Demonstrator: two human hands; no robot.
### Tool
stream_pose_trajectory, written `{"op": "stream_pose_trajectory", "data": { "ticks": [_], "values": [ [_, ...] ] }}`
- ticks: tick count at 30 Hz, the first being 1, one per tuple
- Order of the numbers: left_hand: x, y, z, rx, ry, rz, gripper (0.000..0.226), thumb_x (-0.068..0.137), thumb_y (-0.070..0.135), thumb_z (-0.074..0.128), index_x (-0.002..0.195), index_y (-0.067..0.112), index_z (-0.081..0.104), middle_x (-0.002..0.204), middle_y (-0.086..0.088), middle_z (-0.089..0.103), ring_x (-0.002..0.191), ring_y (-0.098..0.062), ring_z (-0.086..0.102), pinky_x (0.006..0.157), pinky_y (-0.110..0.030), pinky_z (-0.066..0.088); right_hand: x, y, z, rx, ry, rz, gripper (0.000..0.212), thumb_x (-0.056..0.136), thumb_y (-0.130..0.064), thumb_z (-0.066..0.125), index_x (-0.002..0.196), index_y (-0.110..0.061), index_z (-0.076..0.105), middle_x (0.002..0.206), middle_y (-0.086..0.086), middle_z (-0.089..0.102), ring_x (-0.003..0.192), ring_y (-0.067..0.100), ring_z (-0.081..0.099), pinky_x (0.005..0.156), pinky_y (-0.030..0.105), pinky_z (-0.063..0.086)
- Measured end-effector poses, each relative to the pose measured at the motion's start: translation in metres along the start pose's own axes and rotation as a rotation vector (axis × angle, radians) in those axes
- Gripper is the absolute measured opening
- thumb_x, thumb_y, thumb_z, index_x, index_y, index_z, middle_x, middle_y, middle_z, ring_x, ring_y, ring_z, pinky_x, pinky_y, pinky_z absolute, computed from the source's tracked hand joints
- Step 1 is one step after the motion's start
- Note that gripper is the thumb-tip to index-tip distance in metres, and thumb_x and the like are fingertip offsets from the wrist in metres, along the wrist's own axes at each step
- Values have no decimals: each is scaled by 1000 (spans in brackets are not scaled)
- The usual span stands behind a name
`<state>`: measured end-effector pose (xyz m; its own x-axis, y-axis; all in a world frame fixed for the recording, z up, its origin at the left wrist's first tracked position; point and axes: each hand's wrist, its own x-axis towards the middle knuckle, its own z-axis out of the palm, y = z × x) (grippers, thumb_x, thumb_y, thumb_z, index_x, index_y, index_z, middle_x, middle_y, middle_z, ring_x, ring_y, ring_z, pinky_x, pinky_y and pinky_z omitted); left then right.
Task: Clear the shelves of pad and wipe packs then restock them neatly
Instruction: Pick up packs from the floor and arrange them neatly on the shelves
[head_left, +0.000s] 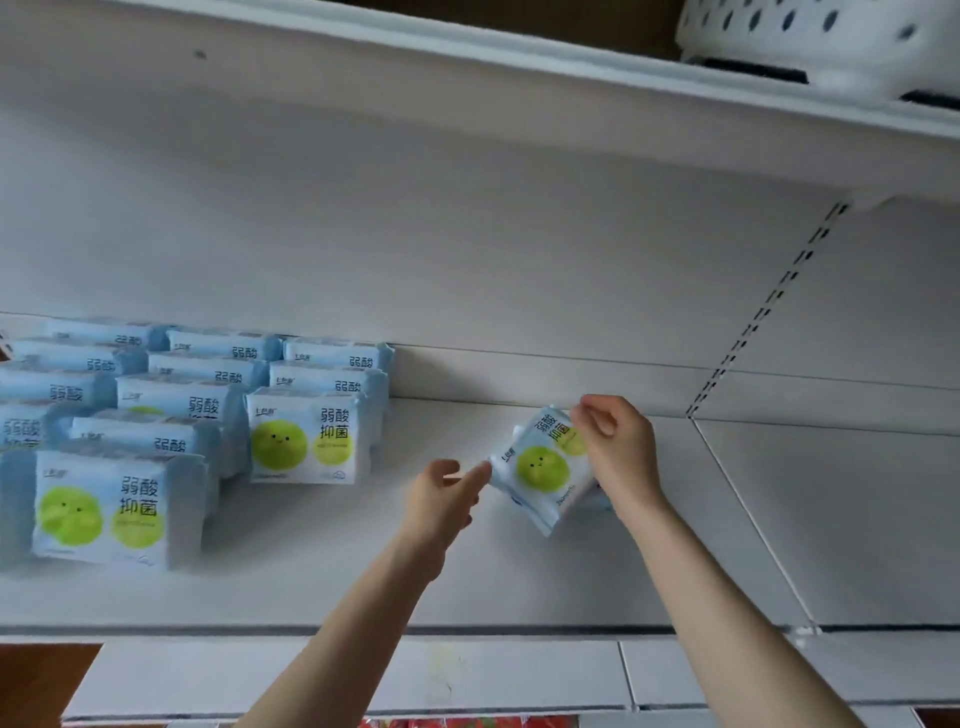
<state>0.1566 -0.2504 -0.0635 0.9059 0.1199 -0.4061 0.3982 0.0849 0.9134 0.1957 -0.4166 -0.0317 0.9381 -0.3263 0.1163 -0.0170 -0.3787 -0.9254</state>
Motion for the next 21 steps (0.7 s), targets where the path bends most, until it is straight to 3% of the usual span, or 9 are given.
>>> {"op": "stream_pose_trajectory", "data": {
  "ticks": [2, 4, 7, 12, 14, 17, 21],
  "values": [
    [2, -3, 15, -7, -29, -44, 48, 88, 27, 64, 123, -2, 49, 90, -7, 58, 81, -19, 61, 70, -31, 50, 6, 22, -16, -156, -46, 84, 26, 84, -25, 66, 105, -10, 61, 102, 5, 60, 100, 18, 55, 90, 31, 43],
    [0, -2, 28, 7, -65, -56, 39, 88, 27, 63, 115, 0, 54, 90, -9, 59, 76, -17, 60, 65, -28, 48, 5, 40, -24, -185, -133, 134, 17, 84, -25, 64, 94, -14, 58, 88, 2, 56, 87, 18, 52, 77, 28, 40],
    [-5, 1, 39, -19, -28, -10, 25, 87, 22, 65, 105, 7, 56, 89, -9, 62, 75, -17, 61, 65, -30, 49, -3, 46, -28, -124, -127, 93, 3, 86, -16, 63, 86, -16, 60, 80, -1, 60, 78, 17, 56, 75, 29, 43],
    [-10, 9, 23, -269, 1, 38, 38, 87, -1, 59, 122, 8, 49, 100, -10, 64, 80, -21, 64, 64, -31, 51, -10, 22, -24, 160, -156, 64, 9, 84, -13, 68, 78, -16, 62, 78, 0, 65, 72, 12, 59, 63, 17, 47],
    [-13, 14, 7, -314, 2, 68, 40, 88, -4, 55, 125, 10, 49, 100, -8, 64, 81, -20, 63, 66, -31, 51, -11, 10, -19, 284, -281, 117, 10, 83, -13, 68, 91, -10, 63, 86, 8, 67, 74, 16, 61, 60, 20, 50],
    [-18, 18, -23, -354, 28, 98, 41, 89, -2, 54, 127, 14, 49, 105, -8, 64, 85, -21, 61, 73, -33, 50, -13, -4, -6, 312, -537, 228, 35, 82, -14, 69, 114, -14, 55, 100, 6, 68, 79, 14, 64, 61, 21, 46],
    [-25, 14, -60, -370, 177, 126, 31, 91, 6, 57, 120, 14, 52, 96, -4, 66, 79, -19, 61, 69, -31, 45, -27, -17, 27, 161, -781, 229, 29, 82, -10, 69, 109, -9, 58, 94, 2, 69, 79, 13, 63, 60, 18, 49]
  ]
}}
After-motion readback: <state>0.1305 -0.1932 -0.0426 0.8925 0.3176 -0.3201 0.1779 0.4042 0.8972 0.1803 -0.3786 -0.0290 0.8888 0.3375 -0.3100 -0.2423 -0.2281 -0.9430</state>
